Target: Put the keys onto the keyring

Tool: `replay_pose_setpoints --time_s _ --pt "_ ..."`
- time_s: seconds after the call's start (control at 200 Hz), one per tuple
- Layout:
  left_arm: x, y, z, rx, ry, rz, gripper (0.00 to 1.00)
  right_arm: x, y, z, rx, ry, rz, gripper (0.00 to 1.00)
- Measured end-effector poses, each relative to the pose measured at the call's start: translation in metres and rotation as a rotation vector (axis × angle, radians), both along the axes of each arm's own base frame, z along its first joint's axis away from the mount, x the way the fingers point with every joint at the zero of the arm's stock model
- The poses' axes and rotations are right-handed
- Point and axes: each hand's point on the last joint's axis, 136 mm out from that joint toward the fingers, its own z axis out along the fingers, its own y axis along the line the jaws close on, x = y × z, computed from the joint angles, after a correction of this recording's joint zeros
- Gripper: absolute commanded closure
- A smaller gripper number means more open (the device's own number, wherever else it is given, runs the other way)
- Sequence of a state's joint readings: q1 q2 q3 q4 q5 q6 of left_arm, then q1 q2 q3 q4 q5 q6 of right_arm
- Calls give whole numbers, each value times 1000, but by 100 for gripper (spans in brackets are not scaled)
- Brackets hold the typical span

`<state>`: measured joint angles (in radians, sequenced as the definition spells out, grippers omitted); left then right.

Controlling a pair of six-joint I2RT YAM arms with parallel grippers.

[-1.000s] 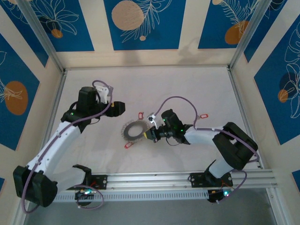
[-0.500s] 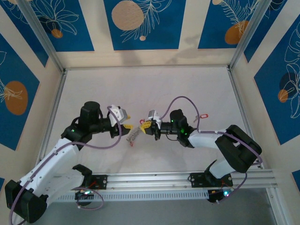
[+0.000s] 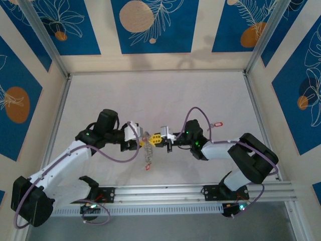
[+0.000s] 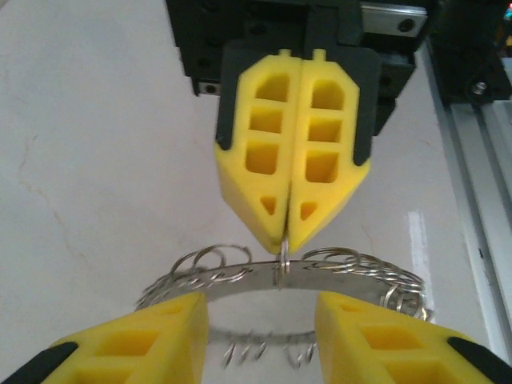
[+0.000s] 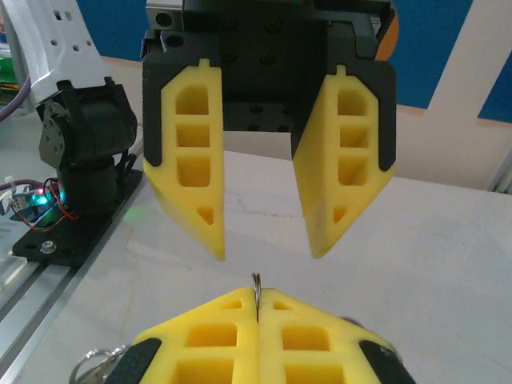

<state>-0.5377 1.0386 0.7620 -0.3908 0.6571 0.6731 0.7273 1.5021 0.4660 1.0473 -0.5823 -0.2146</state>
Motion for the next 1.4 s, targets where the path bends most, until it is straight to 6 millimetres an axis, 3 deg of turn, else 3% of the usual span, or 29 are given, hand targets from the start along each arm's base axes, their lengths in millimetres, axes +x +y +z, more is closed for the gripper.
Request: replay_pose_setpoints --time_s 0.33,0.565,0.695,0.755,0.84,0.92,0.975,1.225,1.4 --pt "-6 -10 4 -36 -48 -47 72 -7 1 0 2 -15 30 100" --pt "-10 -13 -2 -20 -48 -69 89 -8 2 5 20 -35 31 100" --pt "-8 -13 -5 -8 -50 -62 89 -7 2 4 18 -34 22 100" --pt "-7 -13 -7 -2 -51 -58 100 -6 2 4 17 -33 17 100" --pt "-6 -12 -8 10 -64 -54 100 -4 2 2 9 -25 9 99" --pt "-5 -11 -11 26 -68 -45 100 -4 3 -2 -6 -23 1 75" --pt "-4 -10 -13 46 -70 -34 100 -6 2 -5 -32 -35 -2 70" --pt "-12 -14 -3 227 -176 -104 100 -6 -10 -1 -182 -146 -68 71" --pt "-8 -21 -4 368 -186 -144 100 -5 -14 -12 -241 -132 -98 78"
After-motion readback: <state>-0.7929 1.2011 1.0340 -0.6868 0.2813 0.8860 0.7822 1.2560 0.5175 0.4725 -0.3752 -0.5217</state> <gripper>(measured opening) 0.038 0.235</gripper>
